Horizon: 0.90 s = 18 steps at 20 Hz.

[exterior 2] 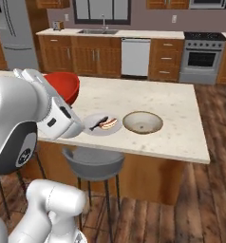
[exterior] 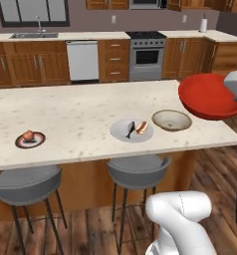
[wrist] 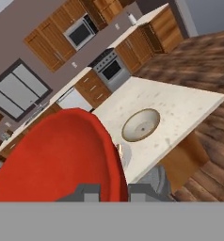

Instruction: Take the smaller bowl and place it next to the appetizer plate on the dining counter , and place the larger bowl next to the plate with cooked food.

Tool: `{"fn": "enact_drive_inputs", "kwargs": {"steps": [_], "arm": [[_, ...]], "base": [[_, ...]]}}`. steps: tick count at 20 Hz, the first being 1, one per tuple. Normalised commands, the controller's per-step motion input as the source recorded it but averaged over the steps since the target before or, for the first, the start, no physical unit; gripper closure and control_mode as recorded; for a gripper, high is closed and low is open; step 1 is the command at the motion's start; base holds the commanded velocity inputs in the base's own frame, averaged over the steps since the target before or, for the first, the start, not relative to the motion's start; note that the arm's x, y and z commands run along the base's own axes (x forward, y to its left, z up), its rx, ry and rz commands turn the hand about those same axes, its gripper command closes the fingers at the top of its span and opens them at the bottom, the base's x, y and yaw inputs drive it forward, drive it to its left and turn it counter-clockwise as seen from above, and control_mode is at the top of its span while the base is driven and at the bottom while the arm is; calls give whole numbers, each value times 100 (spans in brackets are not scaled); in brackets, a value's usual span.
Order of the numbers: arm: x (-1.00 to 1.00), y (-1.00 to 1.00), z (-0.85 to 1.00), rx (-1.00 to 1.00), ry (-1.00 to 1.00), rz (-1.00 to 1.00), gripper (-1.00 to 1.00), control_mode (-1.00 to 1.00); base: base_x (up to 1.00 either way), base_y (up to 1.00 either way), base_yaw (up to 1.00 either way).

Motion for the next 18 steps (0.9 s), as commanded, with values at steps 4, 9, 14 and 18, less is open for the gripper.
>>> {"fn": "enact_drive_inputs", "kwargs": {"steps": [4,9,14,18], "arm": [[0,0,0,0,0,0,100,100],[0,0,0,0,0,0,100,100],[0,0,0,0,0,0,100,100],[0,0,0,0,0,0,100,100]], "base": [[34,100,0],[67,100,0],[97,87,0],[54,69,0]]}}
